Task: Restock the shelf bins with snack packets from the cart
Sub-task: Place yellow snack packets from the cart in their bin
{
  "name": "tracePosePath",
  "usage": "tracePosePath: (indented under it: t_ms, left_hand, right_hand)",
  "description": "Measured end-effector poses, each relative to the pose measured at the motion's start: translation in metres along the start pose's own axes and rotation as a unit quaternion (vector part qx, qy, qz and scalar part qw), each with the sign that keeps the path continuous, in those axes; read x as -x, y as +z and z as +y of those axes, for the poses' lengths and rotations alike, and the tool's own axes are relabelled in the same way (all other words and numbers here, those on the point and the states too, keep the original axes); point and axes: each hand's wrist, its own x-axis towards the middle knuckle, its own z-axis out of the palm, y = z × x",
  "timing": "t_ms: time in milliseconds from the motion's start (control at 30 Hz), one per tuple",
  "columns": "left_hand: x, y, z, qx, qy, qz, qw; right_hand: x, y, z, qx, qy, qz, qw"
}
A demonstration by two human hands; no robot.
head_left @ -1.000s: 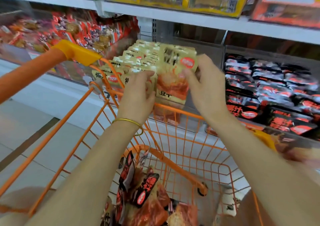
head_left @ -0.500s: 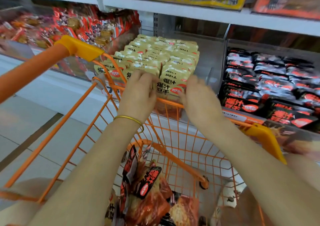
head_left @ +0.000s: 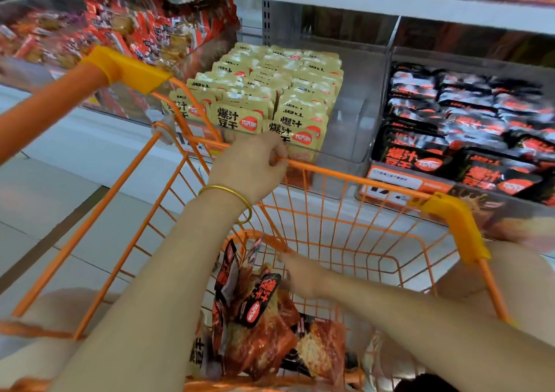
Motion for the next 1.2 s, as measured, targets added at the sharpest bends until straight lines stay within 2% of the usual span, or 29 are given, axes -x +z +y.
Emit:
tracePosePath:
  t_ms: [167,267,400,533,633,833,967,1033,1100,1200]
  left_hand:
    - [0.000,0.000,-0.002,0.006,0.003,0.003,1.000]
    - [0.000,0.001,-0.001,0.006,0.002,0.009,1.000]
    - [0.000,0.003,-0.002,0.009,0.001,0.013,1.000]
    - [0.001,0.003,-0.001,0.014,0.003,0.014,1.000]
    - [0.001,0.004,0.000,0.022,0.006,0.016,1.000]
    - [0.000,0.005,0.001,0.028,0.015,0.021,0.999]
    - [-0.001,0.004,-0.001,0.046,0.002,0.041,0.998]
    - [-0.002,0.001,-0.001,0.057,-0.004,0.059,0.997]
    - [-0.004,-0.004,0.000,0.086,-0.023,0.070,0.994]
    - [-0.005,-0.011,0.006,0.144,-0.059,0.071,0.985]
  right_hand:
    - [-0.013,0.025,-0.001,-0.064,0.063,0.014,0.996]
    - [-0.014,0.024,-0.001,-0.106,0.089,-0.005,0.990]
    - [-0.009,0.022,-0.002,-0.152,0.106,-0.021,0.982]
    - [-0.009,0.017,0.001,-0.200,0.128,0.003,0.971]
    - [-0.005,0.004,-0.004,-0.134,0.111,0.007,0.985]
    - [0.013,-0.049,-0.013,-0.067,0.035,0.134,0.988]
    - [0.034,-0.073,-0.023,0.013,0.014,0.118,0.993]
    - [0.051,-0.089,-0.032,0.038,-0.008,0.136,0.990]
    - [0.072,-0.109,-0.043,0.016,-0.036,0.193,0.980]
    - [0.103,-0.133,-0.048,-0.129,-0.068,0.233,0.961]
